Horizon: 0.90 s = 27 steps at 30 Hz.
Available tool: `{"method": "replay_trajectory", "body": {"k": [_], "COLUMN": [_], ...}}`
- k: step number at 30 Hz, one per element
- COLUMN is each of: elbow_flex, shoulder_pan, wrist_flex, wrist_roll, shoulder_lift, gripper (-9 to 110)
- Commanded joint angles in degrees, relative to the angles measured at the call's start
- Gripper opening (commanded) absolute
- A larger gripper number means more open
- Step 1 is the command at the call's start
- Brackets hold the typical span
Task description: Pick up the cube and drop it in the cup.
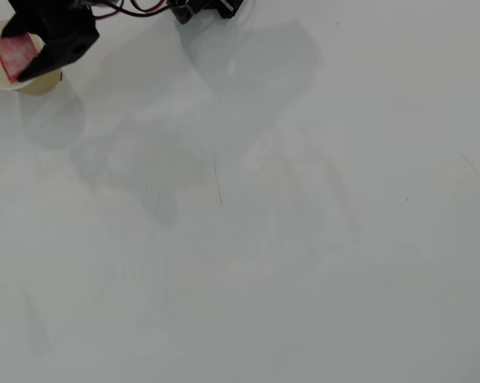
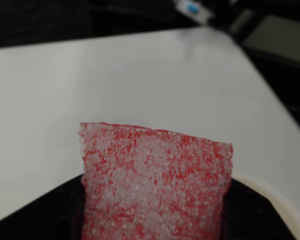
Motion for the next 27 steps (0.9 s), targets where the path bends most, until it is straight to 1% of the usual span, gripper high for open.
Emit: {"method": "replay_trajectory", "body": {"k": [1,8,18,27], "elbow_flex": [-10.81,-13.8,-15.64,-20.04], "shoulder_pan": [2.99,6.24,7.12,7.03], "wrist_flex": [-0.26,-0.09,-0.35,3.78], "wrist_roll": [-0.53,-0.53,-0.62,-0.79], "shoulder_lift": [-1.05,-6.94,-12.48,-17.31], "gripper": [4,4,4,4]}}
